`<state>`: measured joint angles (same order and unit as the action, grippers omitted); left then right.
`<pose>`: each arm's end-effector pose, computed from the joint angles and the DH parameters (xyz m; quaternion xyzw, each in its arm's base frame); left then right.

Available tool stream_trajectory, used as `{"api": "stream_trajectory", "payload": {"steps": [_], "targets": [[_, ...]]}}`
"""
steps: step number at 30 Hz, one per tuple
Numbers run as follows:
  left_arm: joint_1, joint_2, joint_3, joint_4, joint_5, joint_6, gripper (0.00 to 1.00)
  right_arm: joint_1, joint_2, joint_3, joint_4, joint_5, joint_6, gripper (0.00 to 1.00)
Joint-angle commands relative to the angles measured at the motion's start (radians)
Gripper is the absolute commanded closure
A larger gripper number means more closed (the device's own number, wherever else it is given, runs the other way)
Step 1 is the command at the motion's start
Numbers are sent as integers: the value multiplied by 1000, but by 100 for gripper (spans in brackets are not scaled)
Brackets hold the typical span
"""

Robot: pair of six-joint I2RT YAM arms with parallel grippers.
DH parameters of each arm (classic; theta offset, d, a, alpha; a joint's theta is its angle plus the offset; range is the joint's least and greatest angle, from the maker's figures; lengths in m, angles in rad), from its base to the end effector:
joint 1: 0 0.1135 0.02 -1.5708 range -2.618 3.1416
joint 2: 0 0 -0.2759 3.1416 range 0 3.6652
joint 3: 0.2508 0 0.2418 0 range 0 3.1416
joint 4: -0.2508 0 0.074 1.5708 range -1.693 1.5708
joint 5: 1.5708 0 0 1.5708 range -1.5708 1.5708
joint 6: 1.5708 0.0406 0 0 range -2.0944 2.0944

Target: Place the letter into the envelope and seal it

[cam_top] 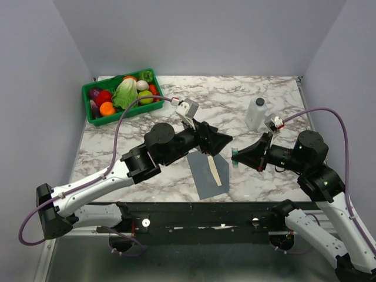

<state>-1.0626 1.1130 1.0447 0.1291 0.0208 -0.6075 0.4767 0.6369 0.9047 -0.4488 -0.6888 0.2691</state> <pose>0.1210 -0.2190 0.4118 0.1620 0.6659 -0.5446 0.4835 0.0875 0.0742 0.3785 -0.2899 0.6967 0.4611 0.4668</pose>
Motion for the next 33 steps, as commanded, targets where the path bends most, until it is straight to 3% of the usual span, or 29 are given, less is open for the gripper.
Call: {"api": "stream_trajectory", "payload": {"steps": [1,9,29,33], "targets": [[1,21,113,-183,-268,-46,18,3,6,26,-60,163,15,99],[-48,131,273,-339,-263,11,21,3,7,25,-80,183,5,99],[-122,220,327,-367,-199,40,25,3,10,20,-64,183,12,99],[-122,248,339,-364,-174,37,33,3,10,20,-62,175,9,99]]}}
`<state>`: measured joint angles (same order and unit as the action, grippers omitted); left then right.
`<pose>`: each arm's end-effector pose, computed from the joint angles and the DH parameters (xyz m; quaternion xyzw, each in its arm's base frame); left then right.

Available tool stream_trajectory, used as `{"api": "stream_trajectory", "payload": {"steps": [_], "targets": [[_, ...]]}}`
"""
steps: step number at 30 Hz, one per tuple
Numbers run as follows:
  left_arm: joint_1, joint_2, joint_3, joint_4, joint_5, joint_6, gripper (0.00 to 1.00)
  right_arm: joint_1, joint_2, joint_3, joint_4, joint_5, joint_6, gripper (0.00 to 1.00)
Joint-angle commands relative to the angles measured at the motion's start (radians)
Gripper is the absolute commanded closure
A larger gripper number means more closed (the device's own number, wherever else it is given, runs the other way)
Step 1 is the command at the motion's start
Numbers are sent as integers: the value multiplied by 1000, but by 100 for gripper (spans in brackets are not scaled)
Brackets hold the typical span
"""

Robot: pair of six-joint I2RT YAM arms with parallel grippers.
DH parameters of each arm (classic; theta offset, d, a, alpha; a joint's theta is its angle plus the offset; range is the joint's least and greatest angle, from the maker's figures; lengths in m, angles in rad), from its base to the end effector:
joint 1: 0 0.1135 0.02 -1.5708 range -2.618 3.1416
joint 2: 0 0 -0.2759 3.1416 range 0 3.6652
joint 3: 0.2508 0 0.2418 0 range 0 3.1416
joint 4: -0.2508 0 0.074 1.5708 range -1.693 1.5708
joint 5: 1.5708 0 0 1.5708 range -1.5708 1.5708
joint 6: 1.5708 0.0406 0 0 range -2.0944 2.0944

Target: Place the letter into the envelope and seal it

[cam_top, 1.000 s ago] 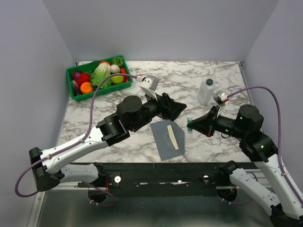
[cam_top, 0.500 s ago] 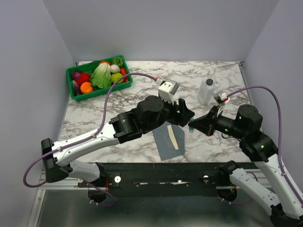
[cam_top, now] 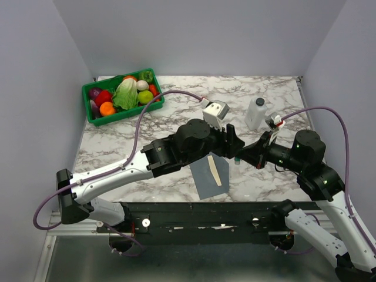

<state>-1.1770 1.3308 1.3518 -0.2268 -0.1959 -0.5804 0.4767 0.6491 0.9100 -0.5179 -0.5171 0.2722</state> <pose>0.1219 -0.2729 0.4231 0.1680 0.7563 -0.4349 0.4590 0.0945 0.0714 0.3709 -0.2335 0.7456 0.4044 0.4754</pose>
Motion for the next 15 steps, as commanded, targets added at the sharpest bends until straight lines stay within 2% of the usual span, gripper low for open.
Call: {"api": "stream_trajectory", "payload": {"steps": [1,11,14,15], "targets": [[-7,34,36,-9,47,10,34,3,-2,15,7,6,7,99],[-7,50,41,-11,44,1,46,3,-8,15,10,-8,5,99],[-7,48,37,-3,42,-1,55,3,-9,10,13,-9,4,99],[-7,48,36,1,44,-2,65,3,-8,9,15,-11,5,99]]}}
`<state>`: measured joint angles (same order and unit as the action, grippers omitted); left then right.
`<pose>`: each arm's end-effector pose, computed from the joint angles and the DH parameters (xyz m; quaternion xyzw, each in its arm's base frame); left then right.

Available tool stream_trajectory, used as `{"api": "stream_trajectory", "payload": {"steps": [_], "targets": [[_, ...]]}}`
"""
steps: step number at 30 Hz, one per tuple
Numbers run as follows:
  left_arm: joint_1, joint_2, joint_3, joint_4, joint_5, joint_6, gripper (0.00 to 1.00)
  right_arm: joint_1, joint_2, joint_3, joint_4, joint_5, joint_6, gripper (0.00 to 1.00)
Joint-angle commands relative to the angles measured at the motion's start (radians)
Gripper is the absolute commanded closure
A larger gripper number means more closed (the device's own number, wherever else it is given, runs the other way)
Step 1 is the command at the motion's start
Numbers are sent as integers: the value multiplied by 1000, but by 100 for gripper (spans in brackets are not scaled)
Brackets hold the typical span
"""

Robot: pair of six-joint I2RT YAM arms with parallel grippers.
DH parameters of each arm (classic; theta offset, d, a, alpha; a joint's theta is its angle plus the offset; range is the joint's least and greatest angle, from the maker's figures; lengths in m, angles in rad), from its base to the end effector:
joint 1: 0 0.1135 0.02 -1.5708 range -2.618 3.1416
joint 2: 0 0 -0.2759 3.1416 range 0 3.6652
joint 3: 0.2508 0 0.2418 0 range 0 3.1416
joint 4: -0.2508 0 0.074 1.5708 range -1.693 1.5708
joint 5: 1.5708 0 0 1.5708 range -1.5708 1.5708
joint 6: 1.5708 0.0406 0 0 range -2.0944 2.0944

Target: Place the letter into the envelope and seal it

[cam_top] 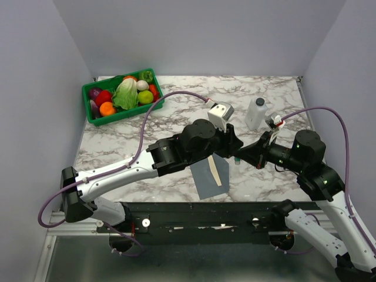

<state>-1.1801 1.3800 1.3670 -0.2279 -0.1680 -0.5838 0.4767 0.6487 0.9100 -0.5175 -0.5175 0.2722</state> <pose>0.1256 -0.2872 0.4141 0.1809 0.7648 -0.4327 0.4418 0.0944 0.0714 0.3710 -0.2336 0.7453 0.4046 0.4756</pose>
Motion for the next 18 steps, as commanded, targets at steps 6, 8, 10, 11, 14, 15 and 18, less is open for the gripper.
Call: {"api": "stream_trajectory", "payload": {"steps": [6,8,10,11,14,15,18], "targets": [[-4,-33,-38,100,91,16,100,3,-15,6,16,-35,-17,99],[-4,-55,-78,168,149,41,100,3,-20,6,27,-96,-31,99],[-3,-93,-141,280,281,70,100,3,-23,9,39,-180,-36,99],[-3,-108,-163,317,321,82,100,3,-26,15,45,-223,-45,99],[4,-160,-244,450,519,131,100,3,-29,33,73,-457,-60,99],[7,-170,-268,470,560,139,100,3,-34,42,80,-505,-57,99],[26,-200,-301,524,702,148,100,3,-46,73,88,-588,-45,99]]}}
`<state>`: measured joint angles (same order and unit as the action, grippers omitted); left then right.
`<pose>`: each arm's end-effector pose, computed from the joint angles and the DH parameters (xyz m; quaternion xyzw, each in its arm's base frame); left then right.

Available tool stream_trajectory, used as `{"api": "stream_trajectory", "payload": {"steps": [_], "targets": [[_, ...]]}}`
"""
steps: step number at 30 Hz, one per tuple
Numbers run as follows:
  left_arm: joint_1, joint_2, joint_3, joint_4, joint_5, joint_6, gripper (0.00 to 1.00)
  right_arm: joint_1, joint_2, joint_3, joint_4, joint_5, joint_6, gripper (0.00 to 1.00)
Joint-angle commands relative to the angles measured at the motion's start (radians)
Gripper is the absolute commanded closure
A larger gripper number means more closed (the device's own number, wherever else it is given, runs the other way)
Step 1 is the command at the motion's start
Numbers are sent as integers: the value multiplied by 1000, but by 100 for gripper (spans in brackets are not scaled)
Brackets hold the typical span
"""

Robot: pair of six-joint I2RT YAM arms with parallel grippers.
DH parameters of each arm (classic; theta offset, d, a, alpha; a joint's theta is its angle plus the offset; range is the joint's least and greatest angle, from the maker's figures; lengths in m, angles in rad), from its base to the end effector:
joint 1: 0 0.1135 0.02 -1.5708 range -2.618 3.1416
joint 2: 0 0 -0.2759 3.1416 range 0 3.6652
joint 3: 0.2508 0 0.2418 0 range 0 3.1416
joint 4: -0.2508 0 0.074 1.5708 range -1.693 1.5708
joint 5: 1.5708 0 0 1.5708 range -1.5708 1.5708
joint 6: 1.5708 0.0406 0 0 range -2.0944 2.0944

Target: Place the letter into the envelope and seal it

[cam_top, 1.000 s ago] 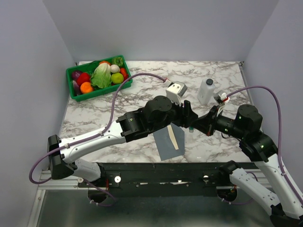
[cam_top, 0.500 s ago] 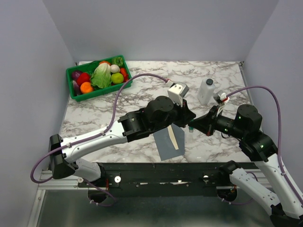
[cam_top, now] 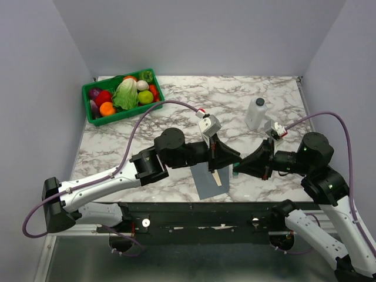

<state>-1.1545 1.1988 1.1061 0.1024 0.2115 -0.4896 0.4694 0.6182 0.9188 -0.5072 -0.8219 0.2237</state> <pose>0.1023 -0.2524 0.4097 0.2993 0.6369 -0.5681 0.4266 0.0763 0.0720 0.3792 -0.3371 0.6754 0.4880 0.4383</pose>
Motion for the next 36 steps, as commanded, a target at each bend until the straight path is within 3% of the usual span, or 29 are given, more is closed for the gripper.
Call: {"api": "stream_trajectory", "payload": {"steps": [1,2,3,5,6,7,8,11,12,19,28,36], "targets": [[9,-33,-46,203,341,49,100,11,-26,71,79,-292,2,99],[22,-41,-52,200,333,46,99,11,-34,77,78,-278,-3,99],[32,-48,-58,194,306,43,65,11,-38,80,78,-249,-3,99],[56,-70,-61,161,220,30,37,11,-52,77,72,-116,-3,99],[64,-76,-63,154,186,20,11,11,-48,75,62,-58,-3,99],[70,-85,-60,128,143,11,3,9,-45,75,37,8,-1,99],[76,-87,-55,109,29,-12,1,11,-23,75,24,129,3,99],[81,-79,-14,11,-151,-46,1,11,21,86,-27,304,19,99],[81,-73,15,-16,-263,-78,1,11,29,87,-33,325,20,99],[36,33,159,-217,-455,-98,1,11,57,84,-36,365,45,99],[-27,123,259,-323,-518,-56,5,11,51,69,-31,356,48,99],[-33,143,258,-303,-491,-64,27,11,51,71,-24,336,51,99]]}}
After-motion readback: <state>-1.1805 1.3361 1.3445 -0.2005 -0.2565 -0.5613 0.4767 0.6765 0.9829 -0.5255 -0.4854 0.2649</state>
